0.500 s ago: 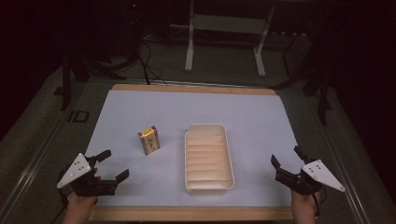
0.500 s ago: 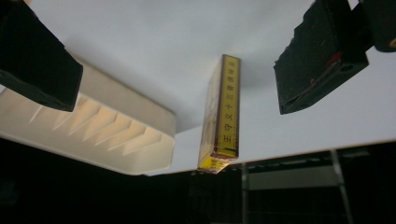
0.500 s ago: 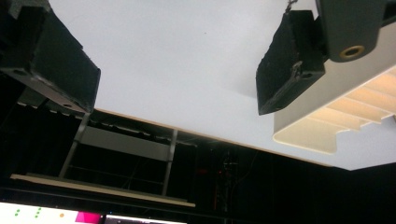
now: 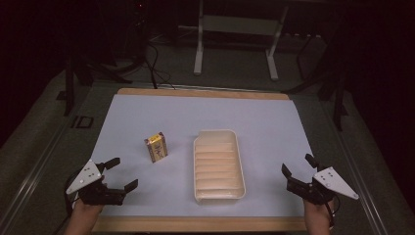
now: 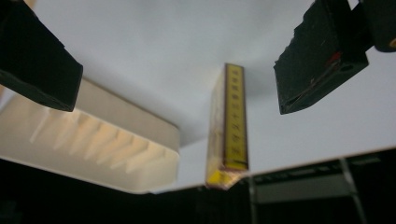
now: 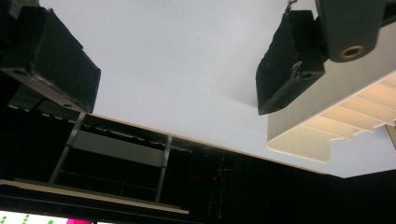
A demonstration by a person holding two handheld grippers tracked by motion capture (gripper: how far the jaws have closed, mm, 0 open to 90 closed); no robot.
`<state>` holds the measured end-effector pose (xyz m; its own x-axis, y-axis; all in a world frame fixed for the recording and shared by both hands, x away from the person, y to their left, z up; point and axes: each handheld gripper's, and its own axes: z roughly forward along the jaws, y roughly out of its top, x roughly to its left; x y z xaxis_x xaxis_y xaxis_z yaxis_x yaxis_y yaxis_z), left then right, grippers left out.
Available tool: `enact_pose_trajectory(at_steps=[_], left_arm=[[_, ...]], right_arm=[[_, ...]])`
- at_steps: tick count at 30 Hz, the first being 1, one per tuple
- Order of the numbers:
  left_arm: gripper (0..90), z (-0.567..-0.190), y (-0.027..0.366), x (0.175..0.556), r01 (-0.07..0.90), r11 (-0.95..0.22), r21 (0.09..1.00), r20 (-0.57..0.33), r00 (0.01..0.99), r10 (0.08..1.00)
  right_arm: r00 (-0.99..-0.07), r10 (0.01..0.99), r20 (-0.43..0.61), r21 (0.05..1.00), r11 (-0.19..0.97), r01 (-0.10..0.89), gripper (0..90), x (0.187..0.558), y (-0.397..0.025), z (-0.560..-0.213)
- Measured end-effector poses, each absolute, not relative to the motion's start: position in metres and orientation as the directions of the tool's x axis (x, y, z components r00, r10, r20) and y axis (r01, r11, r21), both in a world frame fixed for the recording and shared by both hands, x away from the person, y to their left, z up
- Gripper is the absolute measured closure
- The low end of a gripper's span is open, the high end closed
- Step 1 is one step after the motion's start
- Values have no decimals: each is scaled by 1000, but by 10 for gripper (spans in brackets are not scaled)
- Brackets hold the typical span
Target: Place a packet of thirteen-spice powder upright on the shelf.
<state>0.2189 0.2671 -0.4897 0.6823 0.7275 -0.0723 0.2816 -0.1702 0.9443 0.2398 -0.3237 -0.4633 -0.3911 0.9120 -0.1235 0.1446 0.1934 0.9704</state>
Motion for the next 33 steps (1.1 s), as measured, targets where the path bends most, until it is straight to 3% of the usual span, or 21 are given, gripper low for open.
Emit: enact_pose_trajectory(at_steps=[5,18,33], left_arm=[[13,-483,260,221,314,-271,910,-64,752,657],[13,-468,250,225,377,-421,825,-40,782,623],[13,-455,236,228,476,-619,624,-60,820,570]], right_arm=[[-382,916,-122,970,191,147,140,240,-327,-462],[-433,888,-159,964,233,125,140,241,-320,-455],[-467,865,-184,960,261,104,141,238,-313,-453]])
